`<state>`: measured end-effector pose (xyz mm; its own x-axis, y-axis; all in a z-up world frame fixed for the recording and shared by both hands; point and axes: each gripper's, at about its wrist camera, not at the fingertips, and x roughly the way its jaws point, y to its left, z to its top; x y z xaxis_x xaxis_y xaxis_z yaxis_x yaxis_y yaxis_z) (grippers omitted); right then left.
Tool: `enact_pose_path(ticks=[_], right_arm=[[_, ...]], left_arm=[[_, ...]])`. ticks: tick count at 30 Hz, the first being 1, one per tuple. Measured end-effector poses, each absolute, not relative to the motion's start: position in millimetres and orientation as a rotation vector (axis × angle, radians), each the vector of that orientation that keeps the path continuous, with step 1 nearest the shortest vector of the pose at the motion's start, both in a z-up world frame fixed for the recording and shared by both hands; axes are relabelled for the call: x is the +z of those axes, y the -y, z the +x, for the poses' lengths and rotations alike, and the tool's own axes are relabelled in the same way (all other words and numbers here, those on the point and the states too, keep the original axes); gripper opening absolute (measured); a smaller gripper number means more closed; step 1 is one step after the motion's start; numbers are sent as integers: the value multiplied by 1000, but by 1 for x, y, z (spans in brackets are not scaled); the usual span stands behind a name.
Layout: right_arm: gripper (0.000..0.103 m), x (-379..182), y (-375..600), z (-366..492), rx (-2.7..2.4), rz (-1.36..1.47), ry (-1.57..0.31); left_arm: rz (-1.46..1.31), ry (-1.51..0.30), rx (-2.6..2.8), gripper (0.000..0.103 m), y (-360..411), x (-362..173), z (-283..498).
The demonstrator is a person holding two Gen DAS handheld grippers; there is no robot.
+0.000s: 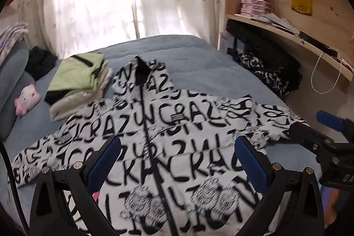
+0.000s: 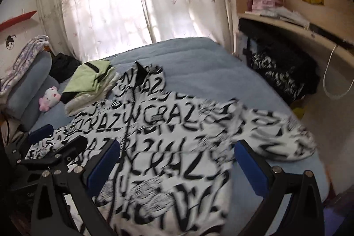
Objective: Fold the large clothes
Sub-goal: 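Grasp the hoodie sleeve nearest the right tool and lift it across the body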
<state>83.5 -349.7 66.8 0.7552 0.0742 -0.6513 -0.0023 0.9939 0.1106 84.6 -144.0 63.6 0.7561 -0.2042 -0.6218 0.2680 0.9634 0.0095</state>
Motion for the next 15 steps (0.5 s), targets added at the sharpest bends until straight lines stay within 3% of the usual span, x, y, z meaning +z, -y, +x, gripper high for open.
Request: enact_pose_path(ticks=[2, 15], right_arm=[[103, 70, 360, 94, 49, 83, -766], [103, 90, 446, 119, -174, 52, -626]], left_arm=[[108, -651, -266, 102, 157, 68, 93], [153, -651, -310, 102, 240, 71, 147]])
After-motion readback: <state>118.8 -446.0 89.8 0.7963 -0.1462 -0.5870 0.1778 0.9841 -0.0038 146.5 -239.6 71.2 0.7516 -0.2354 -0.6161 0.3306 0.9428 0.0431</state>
